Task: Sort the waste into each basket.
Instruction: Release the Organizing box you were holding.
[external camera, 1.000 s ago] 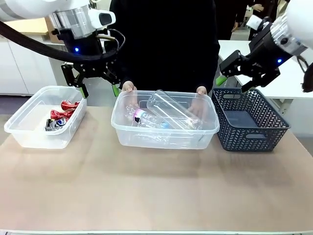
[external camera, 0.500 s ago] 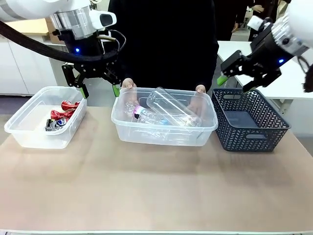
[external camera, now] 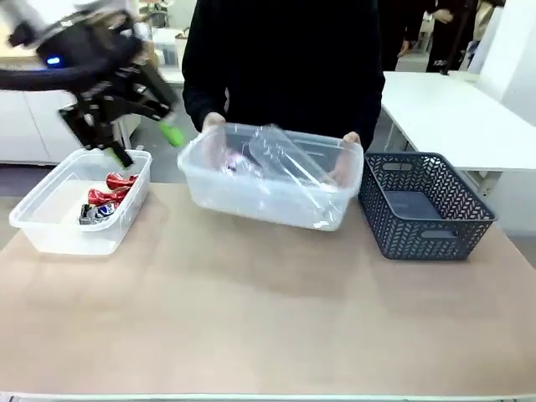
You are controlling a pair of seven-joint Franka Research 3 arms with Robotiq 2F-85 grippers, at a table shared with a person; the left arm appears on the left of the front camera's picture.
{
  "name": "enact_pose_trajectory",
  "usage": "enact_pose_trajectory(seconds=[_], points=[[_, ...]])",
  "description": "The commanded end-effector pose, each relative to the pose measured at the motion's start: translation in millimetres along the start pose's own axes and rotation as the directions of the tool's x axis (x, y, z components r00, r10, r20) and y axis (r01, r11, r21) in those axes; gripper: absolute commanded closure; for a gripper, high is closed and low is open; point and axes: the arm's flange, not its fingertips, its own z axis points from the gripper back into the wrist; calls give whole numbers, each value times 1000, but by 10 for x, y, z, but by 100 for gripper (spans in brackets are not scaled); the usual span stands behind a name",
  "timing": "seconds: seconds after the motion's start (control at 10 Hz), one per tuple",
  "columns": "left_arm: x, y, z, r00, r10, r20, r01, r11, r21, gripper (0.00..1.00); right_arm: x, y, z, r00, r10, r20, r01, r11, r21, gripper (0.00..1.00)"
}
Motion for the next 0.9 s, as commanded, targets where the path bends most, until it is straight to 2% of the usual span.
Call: enact_pose_trajectory(seconds=[0.0, 0.1, 0.2, 0.3, 0.4, 0.5, 0.6, 0.8], points=[[-211, 666, 139, 995, 93, -19, -93, 904, -417, 0, 180, -169, -21, 925, -372, 74, 355, 918, 176, 0], [-211, 928, 184, 995, 98, -29, -99, 845, -525, 0, 198, -253, 10, 886, -463, 34, 444, 865, 234, 0], [-222, 1228, 193, 992, 127, -29, -113, 735, -669, 0, 225, -412, -1, 845, -535, 4, 512, 811, 284, 0], [-255, 1461, 175, 983, 181, 14, -103, 623, -775, 0, 243, -489, 3, 825, -565, -12, 540, 783, 308, 0], [-284, 1630, 170, 961, 269, 63, -104, 565, -819, 0, 252, -569, -1, 818, -576, -11, 548, 773, 319, 0], [-250, 1674, 152, 939, 343, 19, -190, 566, -802, 0, 261, -607, -51, 826, -561, 57, 525, 802, 283, 0], [-329, 1609, 286, 980, 199, 32, -110, 663, -741, 0, 320, -665, 76, 832, -554, -16, 535, 796, 283, 0], [-329, 1609, 286, 980, 199, 32, -110, 663, -741, 0, 320, -665, 76, 832, -554, -16, 535, 796, 283, 0]])
